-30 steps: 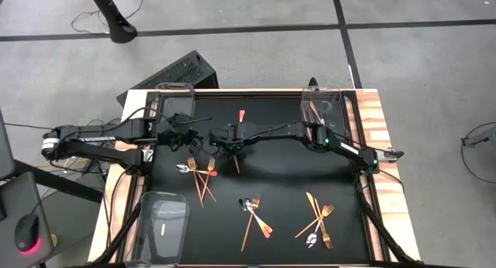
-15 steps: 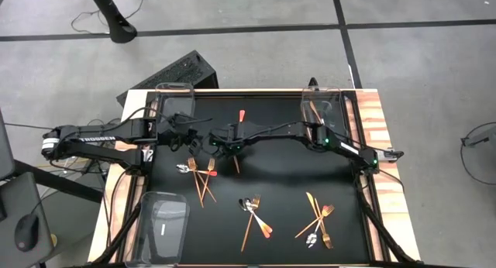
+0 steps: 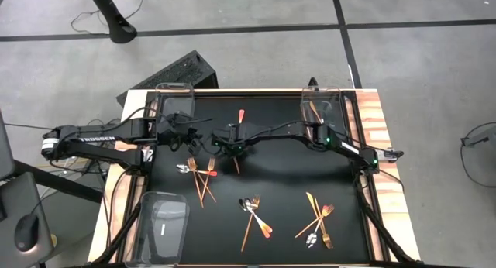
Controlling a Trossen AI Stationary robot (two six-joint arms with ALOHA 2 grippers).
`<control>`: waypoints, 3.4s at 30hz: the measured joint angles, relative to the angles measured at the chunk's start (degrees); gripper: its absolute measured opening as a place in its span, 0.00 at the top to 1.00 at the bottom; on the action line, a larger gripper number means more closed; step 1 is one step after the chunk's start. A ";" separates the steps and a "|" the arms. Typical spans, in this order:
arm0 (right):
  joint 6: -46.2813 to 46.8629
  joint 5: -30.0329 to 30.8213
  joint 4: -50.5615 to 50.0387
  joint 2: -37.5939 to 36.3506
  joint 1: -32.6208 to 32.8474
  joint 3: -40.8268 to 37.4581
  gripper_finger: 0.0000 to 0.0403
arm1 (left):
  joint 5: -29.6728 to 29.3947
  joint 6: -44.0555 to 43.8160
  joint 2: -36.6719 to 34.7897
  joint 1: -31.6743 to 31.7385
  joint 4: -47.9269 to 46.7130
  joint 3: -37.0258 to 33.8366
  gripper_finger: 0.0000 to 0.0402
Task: Sort silverware by color (type)
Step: Put the gold table knife into the top right transparent bin
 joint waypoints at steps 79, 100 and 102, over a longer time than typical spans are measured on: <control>-31.62 -2.90 -17.33 -20.46 -2.96 -0.23 0.99 | -10.54 -4.68 -3.39 0.07 13.88 0.00 0.61; -19.74 3.14 -5.51 -65.60 -6.74 -53.75 0.91 | -13.92 -10.39 1.84 -5.09 21.31 0.03 0.61; -16.92 6.54 -6.40 -67.32 -8.44 -55.46 0.87 | -13.33 -10.86 4.37 -5.09 25.26 0.02 0.61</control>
